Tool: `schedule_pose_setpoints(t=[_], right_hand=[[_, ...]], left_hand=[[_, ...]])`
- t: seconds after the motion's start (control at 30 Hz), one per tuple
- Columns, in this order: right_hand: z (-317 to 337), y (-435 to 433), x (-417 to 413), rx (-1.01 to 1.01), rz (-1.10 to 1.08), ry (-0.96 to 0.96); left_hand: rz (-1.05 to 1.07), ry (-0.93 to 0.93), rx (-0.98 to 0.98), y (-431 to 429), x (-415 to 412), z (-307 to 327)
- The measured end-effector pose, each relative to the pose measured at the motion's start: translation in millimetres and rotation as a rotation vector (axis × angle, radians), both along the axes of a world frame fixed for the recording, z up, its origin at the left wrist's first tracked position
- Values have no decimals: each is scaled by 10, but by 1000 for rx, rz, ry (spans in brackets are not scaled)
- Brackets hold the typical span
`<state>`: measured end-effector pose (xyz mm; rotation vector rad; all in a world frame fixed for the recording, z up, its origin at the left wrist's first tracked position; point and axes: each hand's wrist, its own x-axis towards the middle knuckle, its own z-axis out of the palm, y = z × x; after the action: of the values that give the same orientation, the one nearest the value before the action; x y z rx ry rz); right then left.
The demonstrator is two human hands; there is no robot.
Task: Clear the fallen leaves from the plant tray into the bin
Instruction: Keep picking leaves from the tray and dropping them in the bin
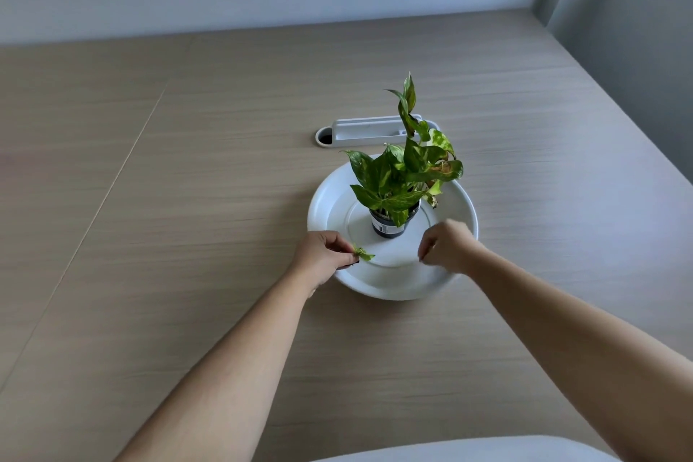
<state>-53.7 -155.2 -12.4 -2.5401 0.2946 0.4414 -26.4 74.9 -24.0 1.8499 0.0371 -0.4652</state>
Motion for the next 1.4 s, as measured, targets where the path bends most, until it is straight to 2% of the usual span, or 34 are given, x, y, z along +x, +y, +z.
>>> schedule_pose_setpoints(t=[0.1, 0.17, 0.3, 0.4, 0.53, 0.7, 0.87, 0.97, 1.07, 1.27, 1.4], right_hand=[[174, -208, -32, 452, -370, -55], [240, -336, -132, 688, -513, -78], [307, -624, -472, 810, -563, -112], [358, -1002, -808, 795, -599, -160], [436, -1859, -1594, 755, -757, -254], [406, -3037, -3305, 594, -1056, -339], [152, -3791, -5205, 386, -1393, -300], [-85, -3913, -6063, 345, -1553, -224], [-415, -3851, -6543, 358, -1644, -121], [-1236, -3408, -6849, 458, -1676, 94], [-1725, -3176, -6878, 570, -1723, 181]], left_hand=[[-9, 25, -30, -48, -5, 13], [-8, 54, -59, -139, -26, 33], [-79, 53, -78, -551, -135, 165], [-164, 75, -138, -1043, -306, 292], [-366, 66, -142, -1981, -742, 447], [-672, 111, -107, -3484, -1803, 459], [-1026, 53, 19, -4869, -3062, 312], [-1165, 32, 112, -5397, -3727, 100], [-1273, 25, 226, -5644, -4175, -203], [-1419, 141, 518, -5678, -4584, -1139], [-1389, 217, 678, -5662, -4624, -1733]])
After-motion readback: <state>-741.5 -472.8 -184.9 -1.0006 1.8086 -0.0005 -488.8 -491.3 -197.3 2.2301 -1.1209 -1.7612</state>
